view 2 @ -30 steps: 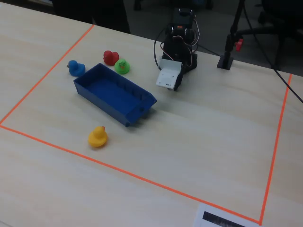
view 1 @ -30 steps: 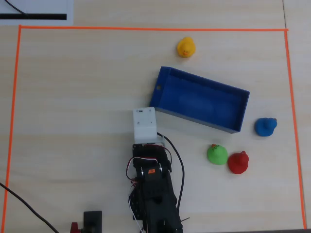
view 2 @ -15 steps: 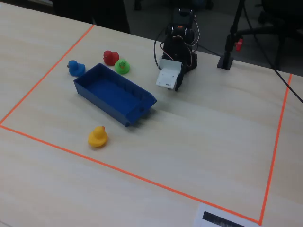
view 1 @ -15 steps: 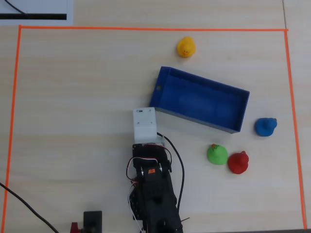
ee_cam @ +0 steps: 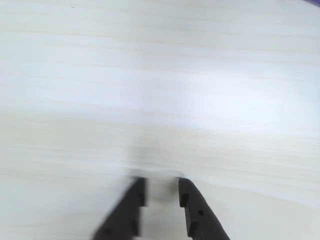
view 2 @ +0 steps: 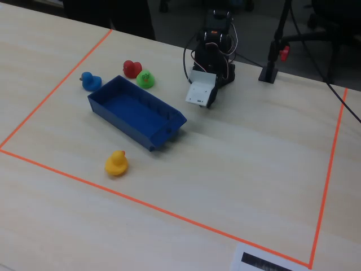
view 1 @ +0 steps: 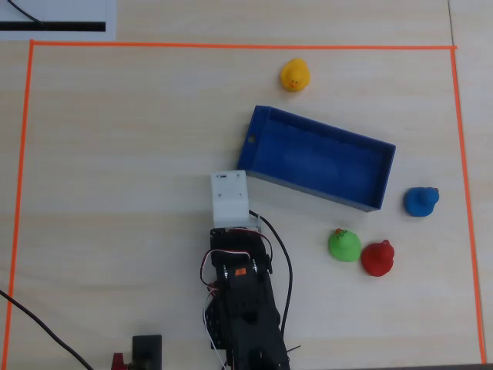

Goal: Grasp yellow duck and put it into box.

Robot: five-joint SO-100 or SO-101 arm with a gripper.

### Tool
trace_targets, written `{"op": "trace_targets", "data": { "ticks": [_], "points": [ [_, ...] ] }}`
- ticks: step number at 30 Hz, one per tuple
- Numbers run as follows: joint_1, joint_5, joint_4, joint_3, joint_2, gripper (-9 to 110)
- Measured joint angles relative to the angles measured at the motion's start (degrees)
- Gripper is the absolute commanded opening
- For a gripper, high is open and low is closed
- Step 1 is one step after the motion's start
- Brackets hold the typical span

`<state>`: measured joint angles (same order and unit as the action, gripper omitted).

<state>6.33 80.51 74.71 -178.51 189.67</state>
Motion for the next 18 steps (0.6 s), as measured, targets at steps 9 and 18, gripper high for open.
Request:
{"op": "trace_targets", "data": {
  "ticks": [9, 18],
  "points": [
    [-8.79, -2.37, 4.13, 21.80, -11.51, 0],
    [-10.02, -14.77, 7.12, 68.38, -47.99, 0]
  ]
}}
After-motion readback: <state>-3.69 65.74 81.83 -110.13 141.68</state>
